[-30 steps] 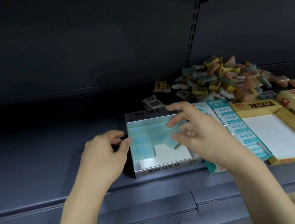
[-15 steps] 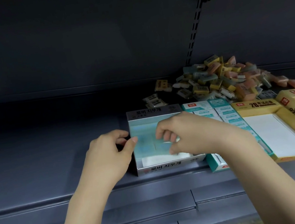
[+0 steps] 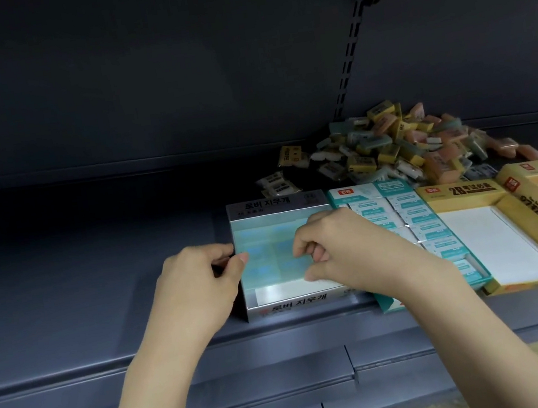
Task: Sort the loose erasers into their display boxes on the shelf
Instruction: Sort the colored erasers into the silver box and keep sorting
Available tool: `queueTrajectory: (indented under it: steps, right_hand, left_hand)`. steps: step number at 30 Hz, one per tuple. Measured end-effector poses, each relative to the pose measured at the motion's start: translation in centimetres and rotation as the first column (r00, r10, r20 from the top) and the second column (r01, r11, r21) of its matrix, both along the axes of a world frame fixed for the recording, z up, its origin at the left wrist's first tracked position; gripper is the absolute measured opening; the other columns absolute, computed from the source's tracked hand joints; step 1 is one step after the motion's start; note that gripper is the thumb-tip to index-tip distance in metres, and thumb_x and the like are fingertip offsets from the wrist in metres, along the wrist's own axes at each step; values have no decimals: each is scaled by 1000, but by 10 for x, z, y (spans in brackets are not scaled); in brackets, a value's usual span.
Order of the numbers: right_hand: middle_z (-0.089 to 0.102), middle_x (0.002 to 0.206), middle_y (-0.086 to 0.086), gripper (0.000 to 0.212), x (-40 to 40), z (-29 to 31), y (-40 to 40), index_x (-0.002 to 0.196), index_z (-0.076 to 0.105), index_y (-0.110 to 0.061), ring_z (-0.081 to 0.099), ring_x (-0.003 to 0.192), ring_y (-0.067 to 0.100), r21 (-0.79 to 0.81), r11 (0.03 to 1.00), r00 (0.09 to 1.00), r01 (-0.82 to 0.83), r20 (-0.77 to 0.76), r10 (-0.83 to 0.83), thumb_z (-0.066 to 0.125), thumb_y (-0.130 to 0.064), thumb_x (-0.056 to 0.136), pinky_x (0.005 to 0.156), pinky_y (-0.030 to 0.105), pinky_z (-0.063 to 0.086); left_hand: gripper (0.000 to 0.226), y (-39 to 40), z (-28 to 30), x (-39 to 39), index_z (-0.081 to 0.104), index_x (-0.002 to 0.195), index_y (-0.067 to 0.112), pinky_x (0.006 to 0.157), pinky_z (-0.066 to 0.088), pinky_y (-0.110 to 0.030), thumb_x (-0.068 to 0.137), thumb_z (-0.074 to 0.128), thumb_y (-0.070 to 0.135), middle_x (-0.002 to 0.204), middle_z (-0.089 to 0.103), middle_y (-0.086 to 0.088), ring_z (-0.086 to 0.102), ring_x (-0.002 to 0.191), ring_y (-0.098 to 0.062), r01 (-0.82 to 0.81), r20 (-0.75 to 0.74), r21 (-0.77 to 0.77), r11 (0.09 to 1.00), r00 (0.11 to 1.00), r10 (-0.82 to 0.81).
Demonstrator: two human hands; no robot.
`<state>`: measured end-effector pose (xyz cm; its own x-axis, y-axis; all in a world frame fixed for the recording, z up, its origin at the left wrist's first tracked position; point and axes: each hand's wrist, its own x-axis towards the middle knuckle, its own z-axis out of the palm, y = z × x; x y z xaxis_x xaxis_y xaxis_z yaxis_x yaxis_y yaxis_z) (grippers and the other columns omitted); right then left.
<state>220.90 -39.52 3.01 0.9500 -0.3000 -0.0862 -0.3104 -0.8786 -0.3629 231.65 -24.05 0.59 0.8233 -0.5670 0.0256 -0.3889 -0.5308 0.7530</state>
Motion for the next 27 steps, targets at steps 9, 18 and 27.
queueTrajectory:
  steps: [9,18,27]
  right_hand:
    - [57,105,-2,21,-13,4,-5,105,64,-21,56,96,22,-75,997,994,14,111,-6,63,-28,85,84,38,47]
    - [67,98,5,26,-55,17,-59,96,70,-15,59,91,33,-310,947,956,91,294,5,47,-20,84,78,44,50]
    - [67,112,5,49,-114,16,-145,114,66,-20,59,104,33,-512,850,958,125,284,30,56,4,72,85,45,51]
  left_hand:
    - [31,-6,12,0,63,116,22,82,47,-32,87,59,34,99,65,8,58,93,-17,-18,162,36,999,987,12]
    - [36,-82,41,-16,60,120,17,89,46,-37,86,61,28,111,64,-5,58,103,-27,251,429,56,966,868,-251]
    - [54,-213,49,-30,25,146,21,110,27,-35,96,45,24,152,25,4,24,138,-16,406,533,330,852,665,-523]
